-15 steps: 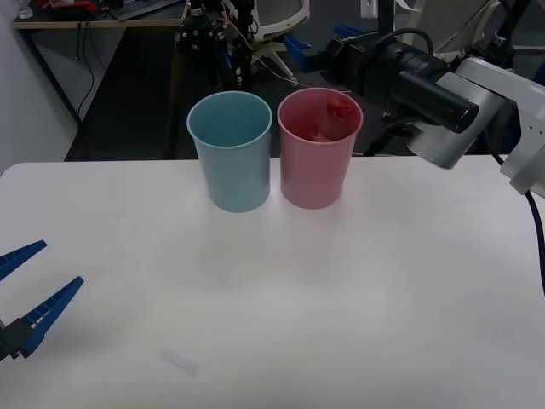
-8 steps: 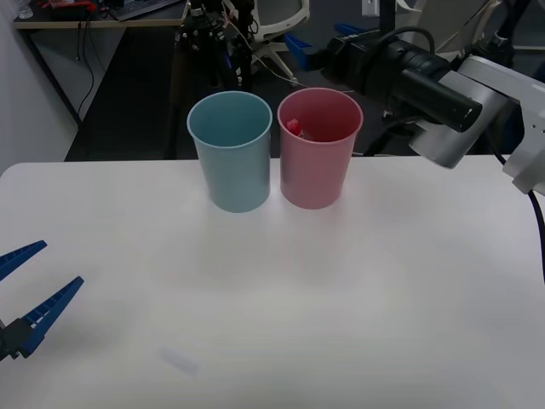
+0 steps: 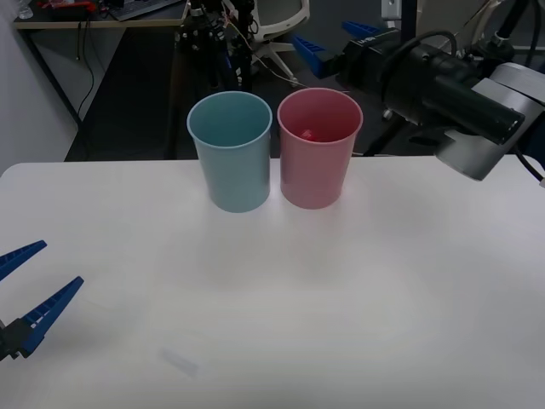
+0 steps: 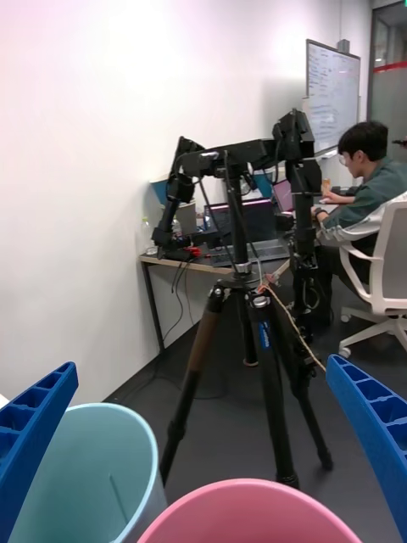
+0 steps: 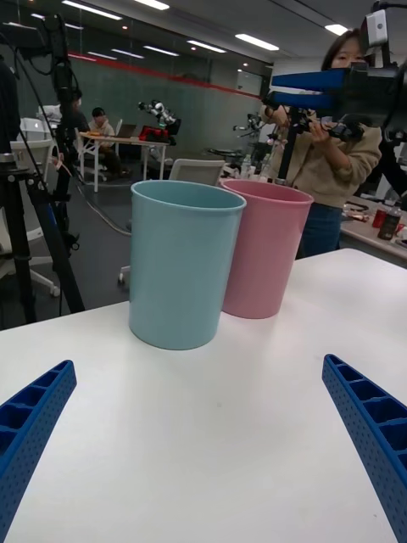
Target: Grasp the object on the table and drop it into the matching bin: aluminum can to the light blue bin, PET bottle to the pink bin.
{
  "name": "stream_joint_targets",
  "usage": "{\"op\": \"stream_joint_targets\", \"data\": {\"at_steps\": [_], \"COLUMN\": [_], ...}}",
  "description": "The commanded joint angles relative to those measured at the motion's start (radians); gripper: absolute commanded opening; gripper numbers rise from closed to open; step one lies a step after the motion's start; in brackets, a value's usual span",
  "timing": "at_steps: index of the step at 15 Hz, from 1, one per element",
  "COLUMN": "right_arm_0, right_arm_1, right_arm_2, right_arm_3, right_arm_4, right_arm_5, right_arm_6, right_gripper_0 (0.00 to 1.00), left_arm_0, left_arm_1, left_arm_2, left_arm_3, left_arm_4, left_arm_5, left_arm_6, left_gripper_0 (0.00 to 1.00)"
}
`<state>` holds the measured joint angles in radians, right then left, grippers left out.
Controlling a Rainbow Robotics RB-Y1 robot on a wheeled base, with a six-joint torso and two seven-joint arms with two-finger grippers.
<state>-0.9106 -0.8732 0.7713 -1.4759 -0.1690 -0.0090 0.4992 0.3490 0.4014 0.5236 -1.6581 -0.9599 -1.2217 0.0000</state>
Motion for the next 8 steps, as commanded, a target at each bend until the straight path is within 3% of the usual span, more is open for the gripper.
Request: {"op": "stream_joint_targets", "data": {"at_steps": [1, 8], "right_arm_0": [0.061, 0.306], "right_arm_1": [-0.041, -0.13], "right_arm_2": [-0.04, -0.218], "right_arm_3": [-0.081, -0.31], "right_arm_4": [-0.003, 0.051], "right_arm_5": [-0.002, -0.002], "right_arm_6": [0.01, 0.01], "right_gripper_0": [1.0, 1.0], "left_arm_0": [0.0, 0.0], "left_arm_1": [0.0, 0.0], "left_arm_2": [0.0, 0.0], "left_arm_3": [0.0, 0.0], "left_arm_4": [0.0, 0.0], "left_arm_5": [0.0, 0.0], "left_arm_6": [0.0, 0.0], "left_gripper_0": [1.0, 1.0]}}
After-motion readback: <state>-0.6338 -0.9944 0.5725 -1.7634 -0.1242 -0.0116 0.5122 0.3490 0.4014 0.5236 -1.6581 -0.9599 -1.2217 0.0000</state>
